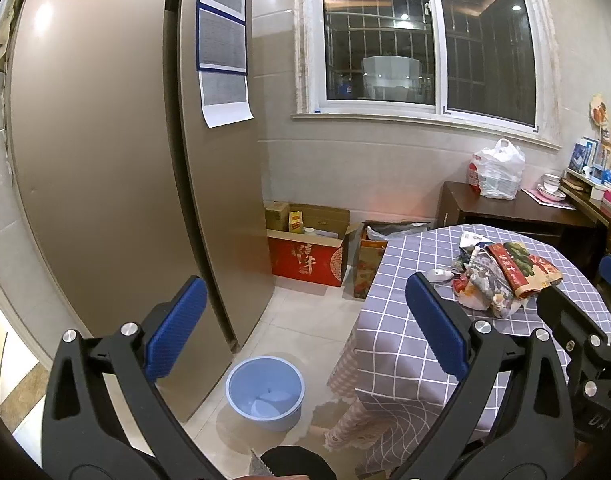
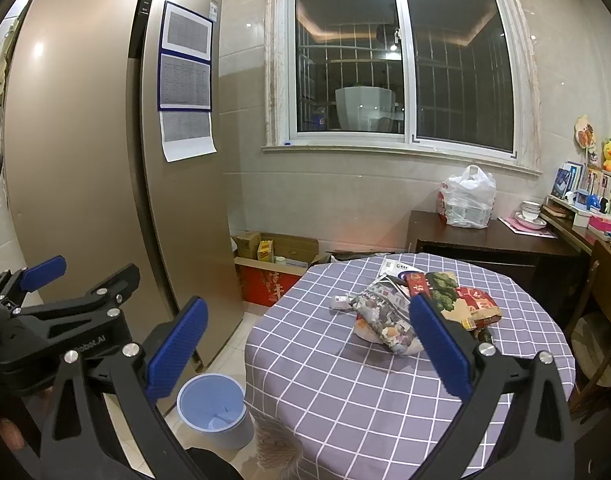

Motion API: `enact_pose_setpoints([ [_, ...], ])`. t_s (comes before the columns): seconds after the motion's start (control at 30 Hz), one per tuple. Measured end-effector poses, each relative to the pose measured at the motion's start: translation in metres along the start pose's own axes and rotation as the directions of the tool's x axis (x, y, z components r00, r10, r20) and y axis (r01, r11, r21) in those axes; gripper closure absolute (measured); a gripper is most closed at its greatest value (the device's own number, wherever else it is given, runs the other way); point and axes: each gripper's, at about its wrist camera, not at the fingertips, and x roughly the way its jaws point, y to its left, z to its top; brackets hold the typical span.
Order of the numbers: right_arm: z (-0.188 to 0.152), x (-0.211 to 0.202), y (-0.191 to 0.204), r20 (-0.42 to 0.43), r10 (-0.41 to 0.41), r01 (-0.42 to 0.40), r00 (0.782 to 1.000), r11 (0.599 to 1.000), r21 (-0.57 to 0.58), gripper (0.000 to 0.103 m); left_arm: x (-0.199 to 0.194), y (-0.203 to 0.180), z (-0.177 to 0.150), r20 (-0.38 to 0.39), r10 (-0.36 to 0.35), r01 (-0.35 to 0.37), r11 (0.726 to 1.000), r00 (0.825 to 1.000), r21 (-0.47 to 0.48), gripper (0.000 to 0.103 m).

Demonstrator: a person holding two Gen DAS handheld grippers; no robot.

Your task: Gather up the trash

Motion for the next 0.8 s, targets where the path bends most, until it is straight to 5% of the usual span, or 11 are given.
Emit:
enact_pose_setpoints([
  [0.8,-0.0012,0.0009,-0.0017,-0.019,0.011,-0.011,1.000,1.000,0.009,0.004,0.0025,-0.0033,-0.0013,-0.003,0.000,0.000,1.000,1.000,0.005,0.006],
])
